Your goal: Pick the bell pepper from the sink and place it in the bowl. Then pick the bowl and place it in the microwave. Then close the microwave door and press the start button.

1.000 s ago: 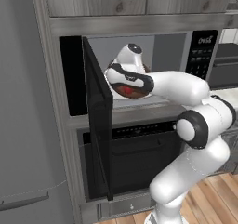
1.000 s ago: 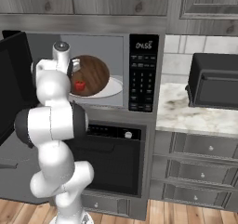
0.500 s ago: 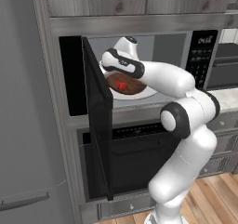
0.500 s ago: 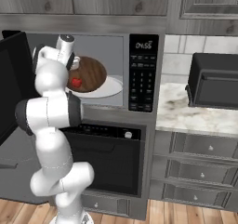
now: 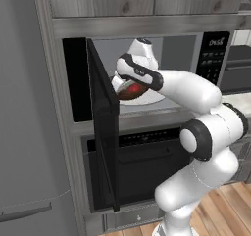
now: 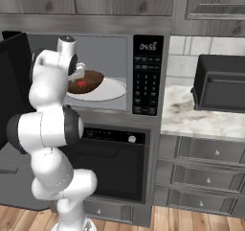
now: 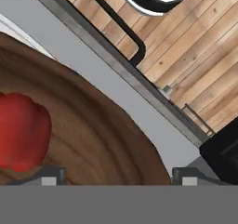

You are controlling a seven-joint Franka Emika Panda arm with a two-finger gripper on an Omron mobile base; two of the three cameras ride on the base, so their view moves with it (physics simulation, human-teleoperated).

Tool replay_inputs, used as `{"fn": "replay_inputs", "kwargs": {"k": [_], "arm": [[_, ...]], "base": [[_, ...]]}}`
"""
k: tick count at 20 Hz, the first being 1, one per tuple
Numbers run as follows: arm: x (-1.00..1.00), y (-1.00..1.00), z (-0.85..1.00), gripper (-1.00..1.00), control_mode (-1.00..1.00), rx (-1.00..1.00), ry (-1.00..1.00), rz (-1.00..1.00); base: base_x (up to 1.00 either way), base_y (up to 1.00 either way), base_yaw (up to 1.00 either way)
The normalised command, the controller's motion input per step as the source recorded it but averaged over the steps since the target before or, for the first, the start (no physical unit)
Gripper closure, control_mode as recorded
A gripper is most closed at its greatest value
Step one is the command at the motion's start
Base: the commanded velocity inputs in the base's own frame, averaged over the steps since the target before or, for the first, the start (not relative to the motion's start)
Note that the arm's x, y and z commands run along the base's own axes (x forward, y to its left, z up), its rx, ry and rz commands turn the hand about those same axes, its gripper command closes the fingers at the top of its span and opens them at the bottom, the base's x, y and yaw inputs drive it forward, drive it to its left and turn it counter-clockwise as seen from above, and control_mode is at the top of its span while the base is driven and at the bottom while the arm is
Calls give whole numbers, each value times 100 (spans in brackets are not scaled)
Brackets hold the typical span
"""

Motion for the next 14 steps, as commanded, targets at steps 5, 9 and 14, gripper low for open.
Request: {"fn": "replay_inputs", "kwargs": {"k": [5,9,14], "arm": [[-100,-63,26,-100,-100,-8,-61,1],[-100,-66,9,-100,-100,0,-47,5],[-100,-54,8,-100,-100,0,-38,0]], "base": [[0,0,0],[0,0,0],[0,0,0]]}}
